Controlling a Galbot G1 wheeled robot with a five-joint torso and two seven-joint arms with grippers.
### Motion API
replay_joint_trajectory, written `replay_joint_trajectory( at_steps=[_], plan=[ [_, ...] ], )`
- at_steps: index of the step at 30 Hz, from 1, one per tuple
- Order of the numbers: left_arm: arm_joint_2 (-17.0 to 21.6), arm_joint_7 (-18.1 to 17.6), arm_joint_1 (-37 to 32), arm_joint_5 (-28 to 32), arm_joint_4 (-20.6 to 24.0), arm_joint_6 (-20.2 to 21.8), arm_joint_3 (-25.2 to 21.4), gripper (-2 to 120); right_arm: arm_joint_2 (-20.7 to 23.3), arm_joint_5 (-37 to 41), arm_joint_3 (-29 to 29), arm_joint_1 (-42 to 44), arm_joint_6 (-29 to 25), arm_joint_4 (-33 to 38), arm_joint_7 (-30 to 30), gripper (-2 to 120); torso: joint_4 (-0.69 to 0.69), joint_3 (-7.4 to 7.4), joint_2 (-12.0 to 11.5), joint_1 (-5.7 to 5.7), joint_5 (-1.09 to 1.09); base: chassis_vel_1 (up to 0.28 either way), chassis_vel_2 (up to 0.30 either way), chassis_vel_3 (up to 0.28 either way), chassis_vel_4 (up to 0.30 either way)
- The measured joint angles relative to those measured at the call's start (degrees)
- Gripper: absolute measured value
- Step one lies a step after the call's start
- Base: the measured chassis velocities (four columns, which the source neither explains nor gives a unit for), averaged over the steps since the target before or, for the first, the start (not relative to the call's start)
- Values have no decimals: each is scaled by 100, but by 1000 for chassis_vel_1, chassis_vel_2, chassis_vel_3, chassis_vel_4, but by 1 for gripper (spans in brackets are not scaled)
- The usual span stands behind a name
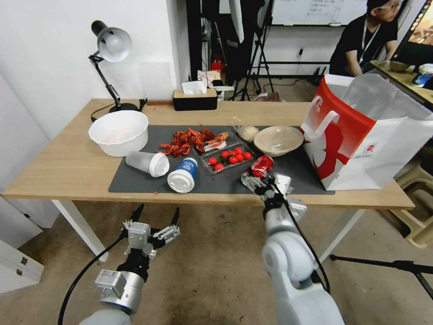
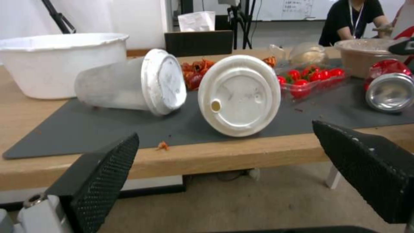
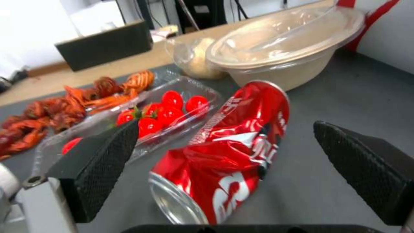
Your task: Pick up the trash from the table and place it into the takeout bag.
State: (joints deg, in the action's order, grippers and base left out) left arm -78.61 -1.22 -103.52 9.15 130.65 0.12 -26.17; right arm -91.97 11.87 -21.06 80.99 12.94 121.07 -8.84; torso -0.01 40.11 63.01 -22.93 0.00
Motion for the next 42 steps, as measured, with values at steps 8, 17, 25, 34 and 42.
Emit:
replay_joint_trajectory(
  at_steps=[8, 17, 25, 34, 42],
  plan=[
    [28, 58, 43, 65, -111, 35, -69, 100, 60, 26, 654, -1011, 1083, -401, -1519, 100, 1, 0, 0, 0, -1, 0, 0, 0, 0],
    [27, 59, 13, 169, -177, -12, -199, 100, -13, -33, 1057, -1614, 1839, -800, -2381, 100, 1, 0, 1, 0, 0, 0, 0, 0, 0],
    [-5, 56, 7, 170, -191, -55, -176, 100, -15, 105, 1109, -1671, 2101, -849, -2700, 96, 0, 0, 1, 1, 0, 0, 0, 0, 0],
    [-21, 43, 2, 171, -200, -91, -176, 100, -16, 350, 1097, -1654, 2179, -856, -2805, 70, 1, 0, 2, 1, 0, 0, 0, 0, 0],
    [-33, 16, 15, 187, -198, -99, -180, 100, -16, 449, 1047, -1561, 2137, -860, -2792, 51, 1, -1, 1, 1, 1, 0, 0, 0, 0]
  ],
)
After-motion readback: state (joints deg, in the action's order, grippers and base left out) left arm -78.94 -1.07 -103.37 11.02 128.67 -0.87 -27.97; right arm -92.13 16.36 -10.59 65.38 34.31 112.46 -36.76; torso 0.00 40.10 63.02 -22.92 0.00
